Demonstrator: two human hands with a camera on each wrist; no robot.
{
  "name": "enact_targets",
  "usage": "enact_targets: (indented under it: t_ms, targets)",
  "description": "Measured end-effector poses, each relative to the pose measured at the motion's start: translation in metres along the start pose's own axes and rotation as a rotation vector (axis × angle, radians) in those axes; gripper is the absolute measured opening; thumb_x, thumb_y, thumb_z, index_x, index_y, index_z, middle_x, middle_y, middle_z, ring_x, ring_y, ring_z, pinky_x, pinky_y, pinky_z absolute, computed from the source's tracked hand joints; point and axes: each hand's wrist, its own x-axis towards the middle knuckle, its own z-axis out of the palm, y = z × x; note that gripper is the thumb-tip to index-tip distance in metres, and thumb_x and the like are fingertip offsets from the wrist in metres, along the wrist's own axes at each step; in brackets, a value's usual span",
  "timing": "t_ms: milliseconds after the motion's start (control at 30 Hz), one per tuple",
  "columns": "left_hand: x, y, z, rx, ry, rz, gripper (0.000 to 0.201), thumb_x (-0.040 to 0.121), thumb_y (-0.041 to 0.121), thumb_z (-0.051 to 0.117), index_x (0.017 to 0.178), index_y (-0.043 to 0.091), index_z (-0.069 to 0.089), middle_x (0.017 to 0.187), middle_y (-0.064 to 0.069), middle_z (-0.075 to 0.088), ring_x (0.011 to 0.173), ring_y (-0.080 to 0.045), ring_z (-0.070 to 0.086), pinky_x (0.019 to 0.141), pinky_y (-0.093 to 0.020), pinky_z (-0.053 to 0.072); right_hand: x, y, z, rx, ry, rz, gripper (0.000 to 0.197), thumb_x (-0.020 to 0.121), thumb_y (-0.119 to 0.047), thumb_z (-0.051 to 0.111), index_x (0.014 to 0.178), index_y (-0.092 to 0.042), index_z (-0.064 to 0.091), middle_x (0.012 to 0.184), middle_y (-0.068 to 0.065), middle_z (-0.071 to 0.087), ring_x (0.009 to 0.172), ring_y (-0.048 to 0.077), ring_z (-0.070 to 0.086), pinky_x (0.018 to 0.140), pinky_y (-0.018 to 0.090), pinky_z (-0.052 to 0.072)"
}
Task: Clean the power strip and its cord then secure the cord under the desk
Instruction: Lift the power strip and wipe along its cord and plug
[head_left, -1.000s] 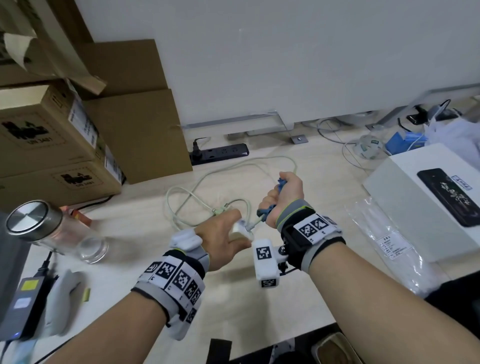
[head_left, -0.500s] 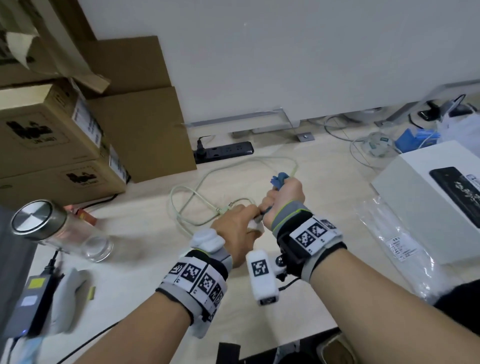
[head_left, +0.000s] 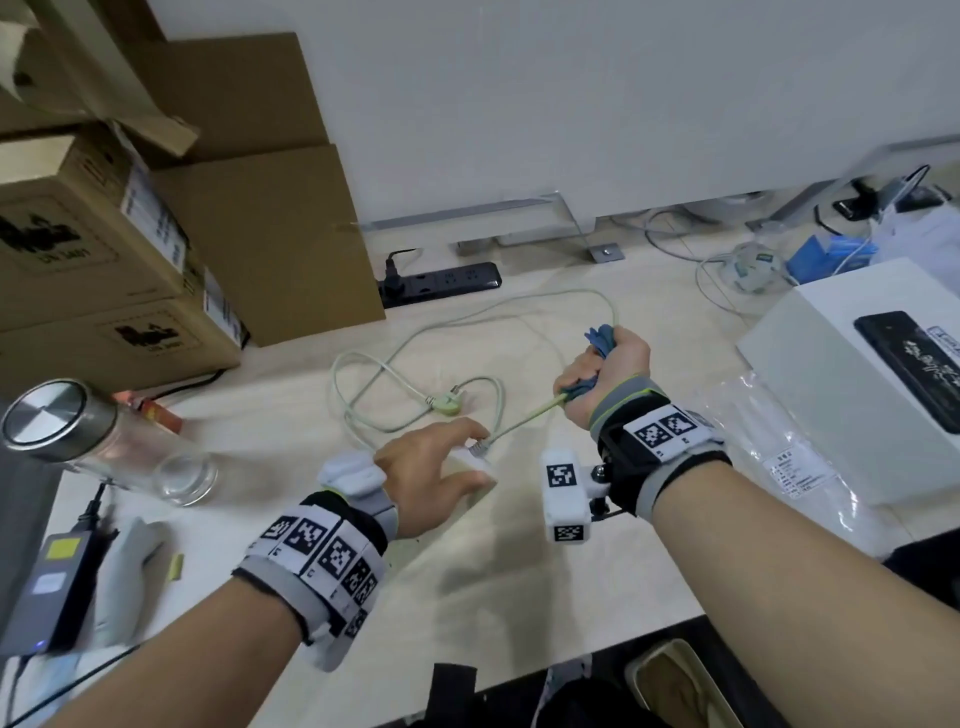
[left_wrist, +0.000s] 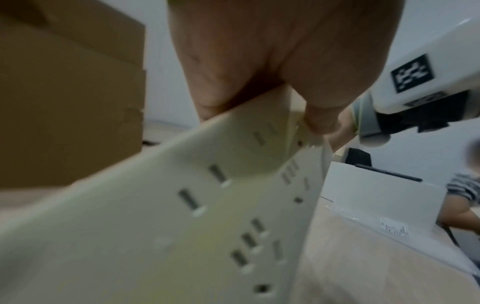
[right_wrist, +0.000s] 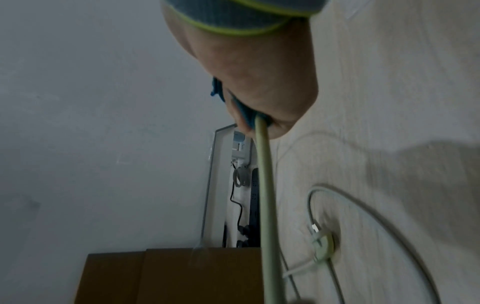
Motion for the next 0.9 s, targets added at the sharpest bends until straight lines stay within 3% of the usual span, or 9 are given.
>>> enact_targets:
  t_ms: [100,200,300,367,467,633,767,900]
  targets:
    - [0.001,0.001,0.012,-0.026,0.01,-0.022,0.052,0.073,0.062,0.049,0.12,0.039,0.051,0.121,0.008,0.063,0.112,-0.016,0.057,0.092,-0.033,0.046,-0.01,0.024,0.0,0.007,-0.062,0.038,0.035,0.094,-0.042,0.048,0.067,-0.02,0.049,0.042,-0.005,0.036,0.03,0.011,0.026,0.04,0.016,0.026]
    - [0.015,0.01,0.018,-0.063,0.006,-0.015,0.056,0.072,0.063,0.048,0.114,0.028,0.055,0.11,0.003,0.066,0.103,-0.02,0.061,0.086,-0.036,0.048,-0.025,0.059,0.01,-0.101,-0.054,0.049,0.038,0.094,-0.047,0.049,0.071,-0.017,0.049,0.059,-0.002,0.047,0.049,0.009,0.046,0.055,0.025,0.046]
    - [0.027,0.017,0.016,0.039,-0.068,-0.036,0.035,0.082,0.048,0.055,0.108,0.024,0.055,0.106,-0.002,0.064,0.098,-0.024,0.06,0.084,-0.039,0.047,-0.026,0.065,0.016,-0.144,0.0,-0.019,0.036,0.09,-0.036,0.055,0.064,-0.012,0.048,0.048,0.001,0.04,0.039,0.016,0.033,0.045,0.027,0.031]
    - [0.027,0.014,0.015,0.152,-0.136,-0.031,0.024,0.085,0.042,0.056,0.104,0.027,0.054,0.107,-0.001,0.06,0.098,-0.027,0.057,0.086,-0.04,0.046,-0.018,0.059,0.01,-0.141,0.019,-0.003,0.031,0.087,-0.033,0.053,0.063,-0.015,0.046,0.051,-0.001,0.034,0.042,0.018,0.022,0.047,0.028,0.022]
    - [0.02,0.009,0.017,0.163,-0.062,0.077,0.028,0.08,0.04,0.053,0.1,0.021,0.06,0.097,-0.003,0.059,0.092,-0.028,0.056,0.079,-0.035,0.043,-0.014,0.048,0.002,-0.165,0.007,0.053,0.029,0.084,-0.038,0.05,0.064,-0.02,0.041,0.053,-0.004,0.023,0.05,0.016,0.01,0.053,0.028,0.014]
    - [0.011,0.014,0.007,0.003,0.045,0.088,0.032,0.072,0.047,0.049,0.087,0.024,0.065,0.086,0.004,0.066,0.083,-0.02,0.06,0.073,-0.031,0.047,-0.011,0.02,0.007,-0.104,-0.011,0.035,0.033,0.083,-0.036,0.051,0.061,-0.019,0.033,0.05,-0.005,0.017,0.043,0.016,0.011,0.042,0.02,0.017]
    - [0.007,0.0,0.0,0.023,0.092,0.094,0.037,0.072,0.053,0.042,0.081,0.025,0.064,0.078,0.007,0.064,0.078,-0.02,0.061,0.067,-0.029,0.045,-0.002,-0.011,-0.002,-0.032,0.043,0.035,0.034,0.08,-0.037,0.055,0.058,-0.02,0.034,0.051,-0.007,0.021,0.043,0.016,0.014,0.046,0.021,0.017]
    - [0.011,-0.005,0.005,-0.003,0.162,0.06,0.051,0.076,0.065,0.034,0.083,0.027,0.067,0.078,0.012,0.063,0.073,-0.01,0.055,0.068,-0.026,0.042,0.001,-0.018,-0.011,0.042,-0.012,0.027,0.039,0.084,-0.041,0.053,0.057,-0.018,0.037,0.046,-0.007,0.025,0.039,0.016,0.016,0.043,0.02,0.018]
